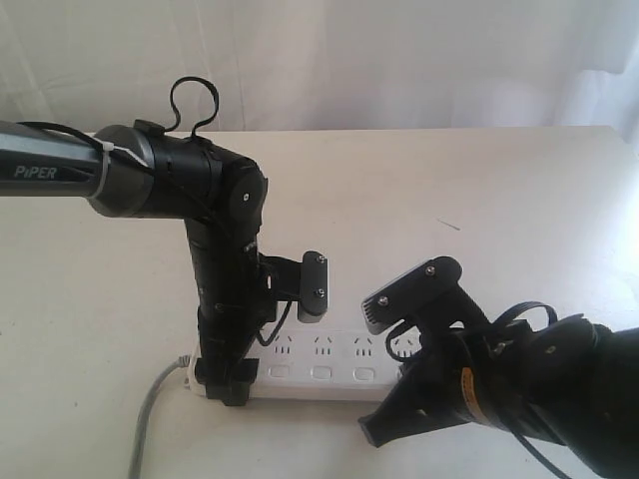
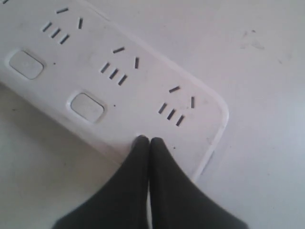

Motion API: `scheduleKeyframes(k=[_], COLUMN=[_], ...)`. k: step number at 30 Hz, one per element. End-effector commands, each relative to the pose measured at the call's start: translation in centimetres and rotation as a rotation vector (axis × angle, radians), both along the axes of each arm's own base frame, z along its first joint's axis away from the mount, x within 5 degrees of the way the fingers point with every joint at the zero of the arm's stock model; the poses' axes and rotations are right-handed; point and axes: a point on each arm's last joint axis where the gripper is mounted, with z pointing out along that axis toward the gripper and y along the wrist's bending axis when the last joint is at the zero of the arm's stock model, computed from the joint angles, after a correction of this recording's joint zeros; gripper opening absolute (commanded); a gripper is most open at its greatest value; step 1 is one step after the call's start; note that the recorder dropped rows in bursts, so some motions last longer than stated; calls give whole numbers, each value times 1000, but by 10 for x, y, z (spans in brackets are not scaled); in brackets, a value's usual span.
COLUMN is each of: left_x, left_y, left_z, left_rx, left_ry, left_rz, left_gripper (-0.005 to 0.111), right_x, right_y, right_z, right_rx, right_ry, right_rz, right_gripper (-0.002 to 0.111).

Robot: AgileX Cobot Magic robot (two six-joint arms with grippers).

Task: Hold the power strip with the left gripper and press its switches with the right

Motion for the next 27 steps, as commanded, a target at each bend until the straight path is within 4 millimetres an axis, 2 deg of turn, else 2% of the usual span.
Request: scheduleKeyframes(k=[1, 27], left_x=[-3, -3], left_y=[4, 4], left_z=[-2, -2], left_rx=[21, 19], left_ry=[38, 36], left_rz=[20, 21], left_gripper=[0, 0], right_x=[4, 10], right_y=[3, 6], right_z=[0, -7], right_rx=[0, -34], right_ry=[-4, -8], right_rz=[3, -17], right_gripper=[0, 0])
